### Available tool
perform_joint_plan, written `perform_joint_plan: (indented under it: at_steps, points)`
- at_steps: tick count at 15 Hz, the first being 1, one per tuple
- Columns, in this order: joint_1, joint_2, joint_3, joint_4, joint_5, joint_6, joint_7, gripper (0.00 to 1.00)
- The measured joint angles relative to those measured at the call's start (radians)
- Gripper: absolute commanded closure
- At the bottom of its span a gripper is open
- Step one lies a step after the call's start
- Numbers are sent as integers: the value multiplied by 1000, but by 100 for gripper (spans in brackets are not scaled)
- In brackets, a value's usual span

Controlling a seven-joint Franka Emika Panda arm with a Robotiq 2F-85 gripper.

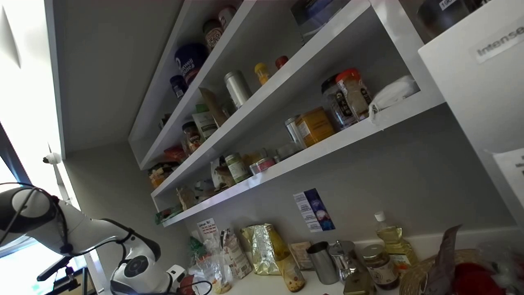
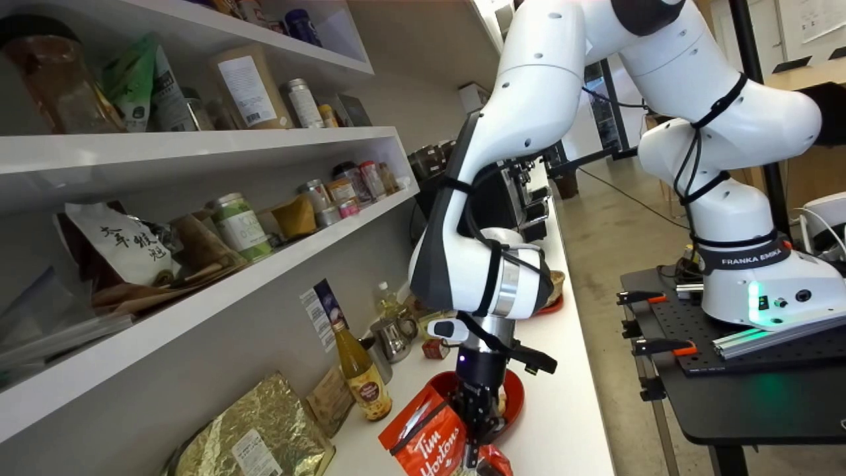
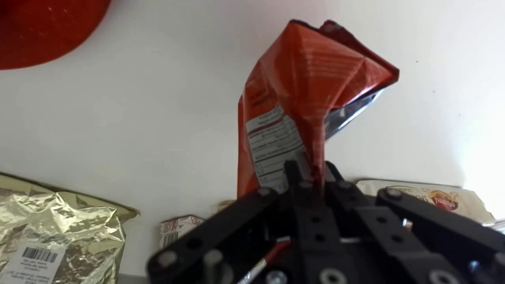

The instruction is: Shift the orange packet to the counter

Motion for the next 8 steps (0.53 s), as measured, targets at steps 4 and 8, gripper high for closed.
perform_joint_plan:
  at_steps: [4,8]
  points:
    - [26,62,-58,64,188,-62,-182,99]
    - [49,96,-104,69,300,-122,-301,99]
